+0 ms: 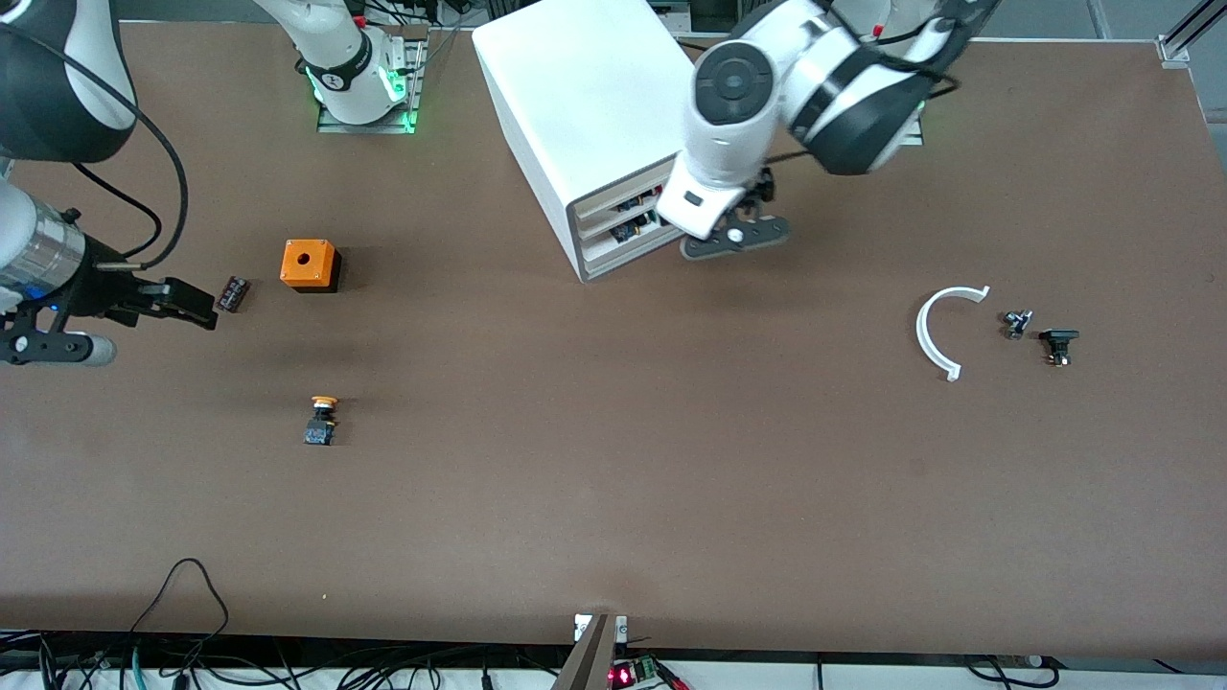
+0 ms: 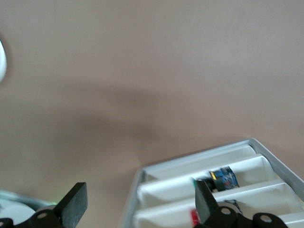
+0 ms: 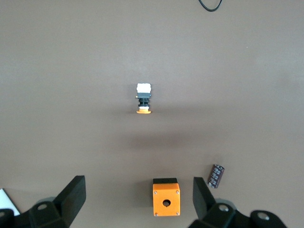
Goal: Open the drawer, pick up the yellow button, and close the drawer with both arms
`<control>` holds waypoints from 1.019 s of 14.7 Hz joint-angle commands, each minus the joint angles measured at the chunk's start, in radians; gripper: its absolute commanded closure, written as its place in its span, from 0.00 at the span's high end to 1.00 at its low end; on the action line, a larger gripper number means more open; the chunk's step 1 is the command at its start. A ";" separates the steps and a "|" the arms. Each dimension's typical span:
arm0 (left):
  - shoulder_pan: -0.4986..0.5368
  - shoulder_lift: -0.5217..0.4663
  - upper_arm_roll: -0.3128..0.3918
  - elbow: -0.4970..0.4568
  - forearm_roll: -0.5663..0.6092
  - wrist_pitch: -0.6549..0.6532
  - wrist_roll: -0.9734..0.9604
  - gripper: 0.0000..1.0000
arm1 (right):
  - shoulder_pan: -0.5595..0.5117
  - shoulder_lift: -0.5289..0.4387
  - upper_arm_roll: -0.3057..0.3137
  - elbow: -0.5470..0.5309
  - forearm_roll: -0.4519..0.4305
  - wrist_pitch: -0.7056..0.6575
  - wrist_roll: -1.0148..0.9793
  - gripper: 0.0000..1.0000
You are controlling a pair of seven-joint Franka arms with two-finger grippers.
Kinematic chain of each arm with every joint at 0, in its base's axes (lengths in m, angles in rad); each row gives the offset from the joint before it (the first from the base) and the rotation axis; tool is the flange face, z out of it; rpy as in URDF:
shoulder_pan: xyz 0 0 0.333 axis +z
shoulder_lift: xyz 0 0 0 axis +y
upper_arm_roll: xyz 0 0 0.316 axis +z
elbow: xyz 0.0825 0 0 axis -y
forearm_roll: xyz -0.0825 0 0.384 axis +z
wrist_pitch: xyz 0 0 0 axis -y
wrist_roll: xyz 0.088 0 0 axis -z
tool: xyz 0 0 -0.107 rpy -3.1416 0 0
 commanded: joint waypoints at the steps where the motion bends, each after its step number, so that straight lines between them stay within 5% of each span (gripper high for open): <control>1: 0.106 -0.002 -0.008 0.106 0.022 -0.062 0.205 1.00 | -0.006 -0.067 0.009 -0.023 0.023 -0.043 -0.009 1.00; 4: 0.203 -0.032 0.027 0.178 0.016 -0.079 0.454 1.00 | 0.002 -0.111 0.009 -0.021 0.023 -0.060 -0.033 1.00; 7: 0.190 -0.086 0.212 0.177 0.002 -0.076 0.610 1.00 | 0.011 -0.150 0.004 -0.032 0.023 -0.075 -0.015 1.00; 10: 0.093 -0.157 0.436 0.154 -0.059 -0.071 0.785 1.00 | 0.121 -0.203 -0.120 -0.093 0.021 -0.058 -0.009 1.00; 15: -0.045 -0.269 0.699 0.048 -0.072 -0.048 0.910 1.00 | 0.129 -0.271 -0.121 -0.193 0.012 -0.017 0.014 1.00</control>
